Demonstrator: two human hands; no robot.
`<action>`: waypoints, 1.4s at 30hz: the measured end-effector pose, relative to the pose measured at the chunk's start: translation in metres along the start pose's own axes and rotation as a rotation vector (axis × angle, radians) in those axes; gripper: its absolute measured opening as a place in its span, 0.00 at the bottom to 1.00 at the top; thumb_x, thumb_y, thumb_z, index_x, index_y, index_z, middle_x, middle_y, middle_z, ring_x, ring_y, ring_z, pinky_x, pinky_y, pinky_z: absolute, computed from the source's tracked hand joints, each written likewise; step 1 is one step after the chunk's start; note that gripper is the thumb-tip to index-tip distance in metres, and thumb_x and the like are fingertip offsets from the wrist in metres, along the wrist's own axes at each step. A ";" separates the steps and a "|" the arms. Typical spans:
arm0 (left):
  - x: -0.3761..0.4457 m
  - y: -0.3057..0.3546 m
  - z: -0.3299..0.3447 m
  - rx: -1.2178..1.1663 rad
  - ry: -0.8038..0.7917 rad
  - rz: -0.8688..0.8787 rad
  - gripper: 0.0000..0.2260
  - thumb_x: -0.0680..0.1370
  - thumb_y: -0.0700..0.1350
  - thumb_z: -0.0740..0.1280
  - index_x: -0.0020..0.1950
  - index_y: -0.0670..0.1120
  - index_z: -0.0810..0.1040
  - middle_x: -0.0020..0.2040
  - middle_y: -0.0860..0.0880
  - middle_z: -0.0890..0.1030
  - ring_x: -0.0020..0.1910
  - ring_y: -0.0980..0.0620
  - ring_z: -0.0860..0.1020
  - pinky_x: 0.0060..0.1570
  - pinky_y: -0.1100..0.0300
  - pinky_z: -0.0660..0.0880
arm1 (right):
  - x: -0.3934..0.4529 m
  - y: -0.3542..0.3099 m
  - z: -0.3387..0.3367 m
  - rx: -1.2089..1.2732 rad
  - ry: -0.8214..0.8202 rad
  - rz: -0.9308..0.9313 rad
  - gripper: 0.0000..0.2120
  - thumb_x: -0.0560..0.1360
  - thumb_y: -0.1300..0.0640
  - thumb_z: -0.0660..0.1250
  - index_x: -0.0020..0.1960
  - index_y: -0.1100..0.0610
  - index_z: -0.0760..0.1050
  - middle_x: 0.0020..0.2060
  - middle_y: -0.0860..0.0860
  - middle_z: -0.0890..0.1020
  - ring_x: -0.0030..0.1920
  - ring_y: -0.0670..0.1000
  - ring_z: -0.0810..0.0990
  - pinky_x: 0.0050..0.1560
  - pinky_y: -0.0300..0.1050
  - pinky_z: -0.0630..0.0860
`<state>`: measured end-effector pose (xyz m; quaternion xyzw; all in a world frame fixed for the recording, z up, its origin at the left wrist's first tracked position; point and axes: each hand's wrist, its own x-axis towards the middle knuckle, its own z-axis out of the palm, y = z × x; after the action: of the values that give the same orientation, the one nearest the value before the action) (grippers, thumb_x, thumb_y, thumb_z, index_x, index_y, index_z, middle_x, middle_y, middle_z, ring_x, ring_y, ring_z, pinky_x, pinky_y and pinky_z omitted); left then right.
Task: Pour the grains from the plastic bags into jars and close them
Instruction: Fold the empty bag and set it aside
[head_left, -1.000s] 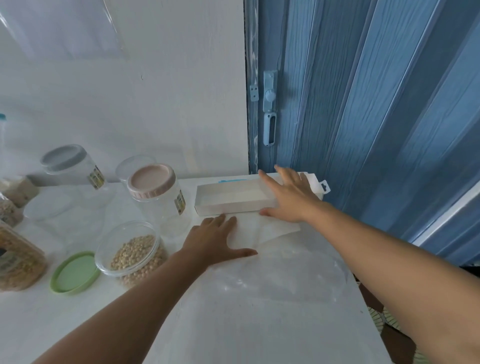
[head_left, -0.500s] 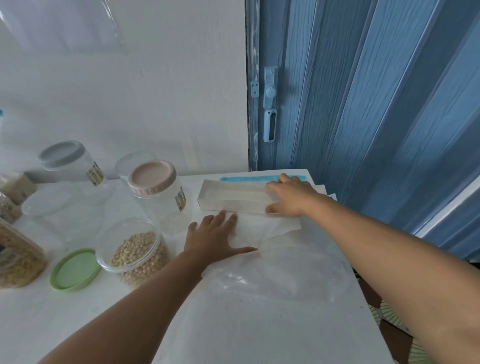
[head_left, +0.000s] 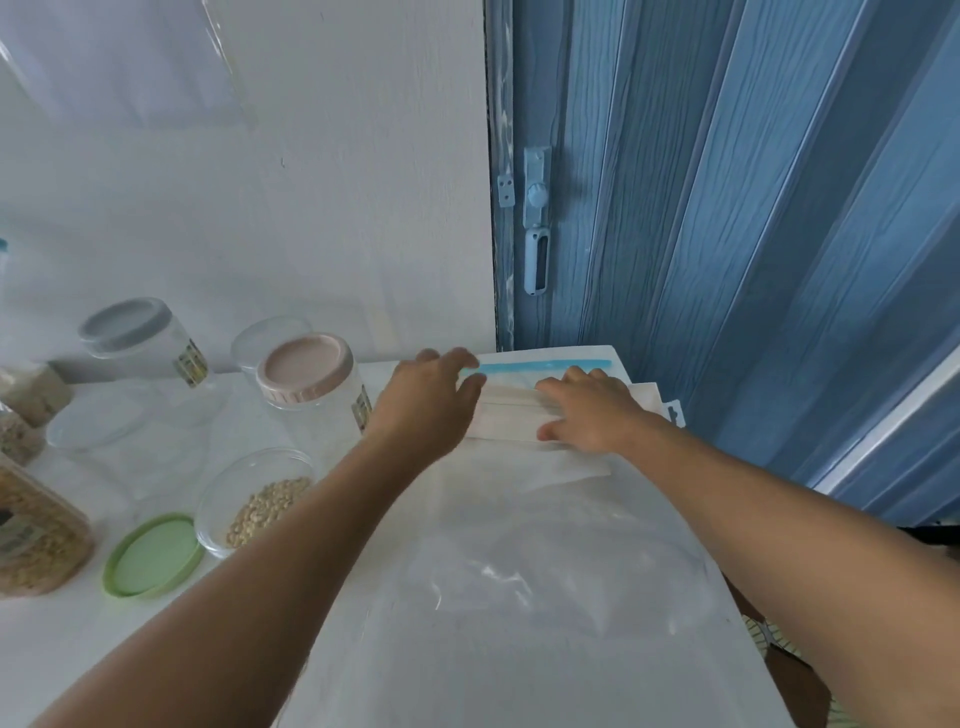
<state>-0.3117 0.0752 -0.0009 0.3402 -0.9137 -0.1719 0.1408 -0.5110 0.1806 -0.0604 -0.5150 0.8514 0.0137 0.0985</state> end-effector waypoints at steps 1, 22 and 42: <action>0.013 0.006 0.000 0.033 -0.024 0.023 0.17 0.86 0.54 0.59 0.74 0.55 0.75 0.66 0.45 0.78 0.66 0.42 0.74 0.66 0.44 0.74 | 0.000 0.000 0.000 -0.002 0.004 -0.003 0.31 0.78 0.35 0.67 0.77 0.43 0.65 0.68 0.53 0.72 0.67 0.59 0.70 0.66 0.55 0.68; 0.126 0.014 0.038 0.136 -0.819 -0.230 0.12 0.82 0.52 0.54 0.59 0.49 0.72 0.57 0.50 0.76 0.46 0.50 0.66 0.56 0.56 0.68 | -0.007 0.008 0.007 0.039 0.040 -0.057 0.29 0.78 0.35 0.66 0.76 0.39 0.66 0.66 0.51 0.74 0.65 0.58 0.70 0.65 0.54 0.66; 0.112 -0.006 0.057 0.299 -0.545 -0.008 0.13 0.82 0.48 0.69 0.63 0.45 0.84 0.62 0.47 0.83 0.59 0.47 0.78 0.62 0.57 0.75 | -0.027 0.006 0.001 0.026 0.055 -0.104 0.30 0.76 0.34 0.69 0.75 0.39 0.67 0.63 0.49 0.74 0.63 0.56 0.71 0.63 0.54 0.66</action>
<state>-0.4113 0.0080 -0.0389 0.3021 -0.9317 -0.1207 -0.1615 -0.5040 0.2069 -0.0573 -0.5573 0.8261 -0.0166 0.0822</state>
